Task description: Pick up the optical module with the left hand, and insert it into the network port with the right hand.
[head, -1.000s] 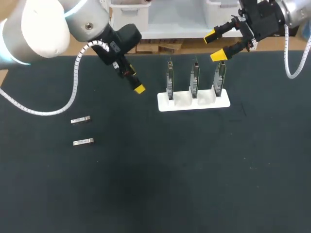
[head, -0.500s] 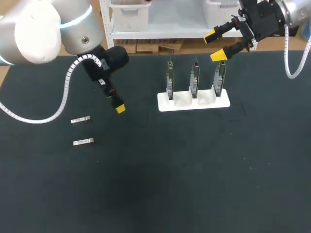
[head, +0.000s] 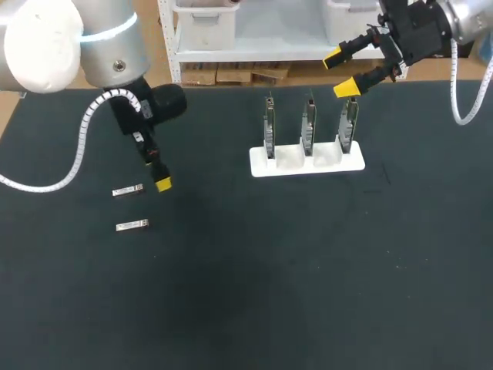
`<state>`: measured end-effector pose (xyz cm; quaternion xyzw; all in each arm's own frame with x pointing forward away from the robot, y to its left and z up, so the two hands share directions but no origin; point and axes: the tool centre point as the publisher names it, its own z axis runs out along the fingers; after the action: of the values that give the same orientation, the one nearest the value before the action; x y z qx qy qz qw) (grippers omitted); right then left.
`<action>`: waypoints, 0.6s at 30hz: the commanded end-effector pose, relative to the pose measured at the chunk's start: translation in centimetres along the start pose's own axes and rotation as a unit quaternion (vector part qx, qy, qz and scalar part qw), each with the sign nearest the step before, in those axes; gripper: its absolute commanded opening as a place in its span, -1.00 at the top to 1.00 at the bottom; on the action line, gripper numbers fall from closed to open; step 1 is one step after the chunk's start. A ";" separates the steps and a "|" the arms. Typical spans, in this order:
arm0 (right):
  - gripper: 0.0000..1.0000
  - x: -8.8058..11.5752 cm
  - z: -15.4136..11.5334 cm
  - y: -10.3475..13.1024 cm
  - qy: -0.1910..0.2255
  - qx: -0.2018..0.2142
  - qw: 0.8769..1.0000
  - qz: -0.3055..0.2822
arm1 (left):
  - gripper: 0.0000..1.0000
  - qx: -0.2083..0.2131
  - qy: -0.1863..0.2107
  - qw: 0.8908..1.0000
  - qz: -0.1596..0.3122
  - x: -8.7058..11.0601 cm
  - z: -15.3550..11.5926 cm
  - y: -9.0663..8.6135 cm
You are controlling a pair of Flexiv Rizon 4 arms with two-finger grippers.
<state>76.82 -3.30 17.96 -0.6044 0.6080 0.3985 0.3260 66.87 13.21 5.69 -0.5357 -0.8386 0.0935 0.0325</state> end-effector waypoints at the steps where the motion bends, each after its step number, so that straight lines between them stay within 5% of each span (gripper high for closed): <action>1: -1.00 0.0 0.0 0.2 0.000 0.002 1.000 0.000 | -1.00 0.007 0.015 1.000 -0.004 1.0 0.2 0.1; 9: -1.00 0.0 0.0 0.2 0.000 0.002 1.000 0.000 | -1.00 0.011 0.038 0.999 -0.021 4.2 1.2 -0.1; 18: -1.00 0.0 0.0 0.2 0.000 0.002 1.000 0.000 | -1.00 0.010 0.040 0.999 -0.021 5.2 1.1 0.4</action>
<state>76.82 -3.30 17.97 -0.6044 0.6079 0.3985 0.3260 64.99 17.56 4.11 -0.5207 -0.8468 0.0781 0.0753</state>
